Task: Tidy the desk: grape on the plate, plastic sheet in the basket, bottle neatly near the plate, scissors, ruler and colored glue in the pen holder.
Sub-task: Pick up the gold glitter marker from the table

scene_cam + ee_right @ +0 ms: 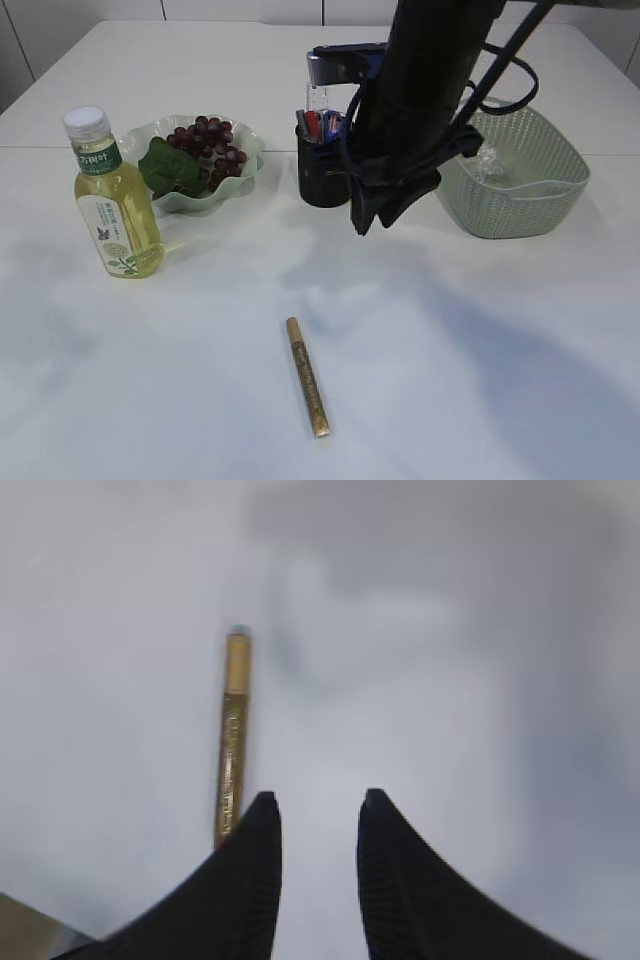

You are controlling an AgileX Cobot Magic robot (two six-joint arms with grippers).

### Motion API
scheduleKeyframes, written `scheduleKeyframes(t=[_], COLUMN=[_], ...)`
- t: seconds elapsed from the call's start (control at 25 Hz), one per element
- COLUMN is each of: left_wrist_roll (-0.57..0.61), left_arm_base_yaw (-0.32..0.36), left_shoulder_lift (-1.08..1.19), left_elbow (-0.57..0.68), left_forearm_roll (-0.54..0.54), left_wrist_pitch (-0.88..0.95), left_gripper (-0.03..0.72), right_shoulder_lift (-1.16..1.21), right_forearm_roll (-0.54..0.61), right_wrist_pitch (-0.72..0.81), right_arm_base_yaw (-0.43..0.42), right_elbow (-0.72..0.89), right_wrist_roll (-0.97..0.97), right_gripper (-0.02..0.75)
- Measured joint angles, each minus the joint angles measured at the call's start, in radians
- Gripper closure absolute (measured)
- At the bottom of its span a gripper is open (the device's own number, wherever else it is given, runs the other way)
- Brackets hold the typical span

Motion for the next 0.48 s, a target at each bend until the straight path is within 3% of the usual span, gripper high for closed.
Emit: scheduleKeyframes(t=[0.2, 0.48], left_wrist_roll=[0.000, 0.000], left_arm_base_yaw=[0.000, 0.000], left_shoulder_lift=[0.000, 0.000], left_elbow=[0.000, 0.000], left_forearm_roll=[-0.032, -0.131], left_wrist_pitch=[0.000, 0.000], left_gripper=[0.449, 0.449], right_shoulder_lift=[-0.002, -0.009], right_forearm_roll=[0.097, 0.016], right_wrist_pitch=[0.002, 0.004], right_arm_base_yaw=[0.019, 0.158], right_elbow=[0.000, 0.000], right_wrist_roll=[-0.018, 0.142], right_gripper=[0.505, 0.421])
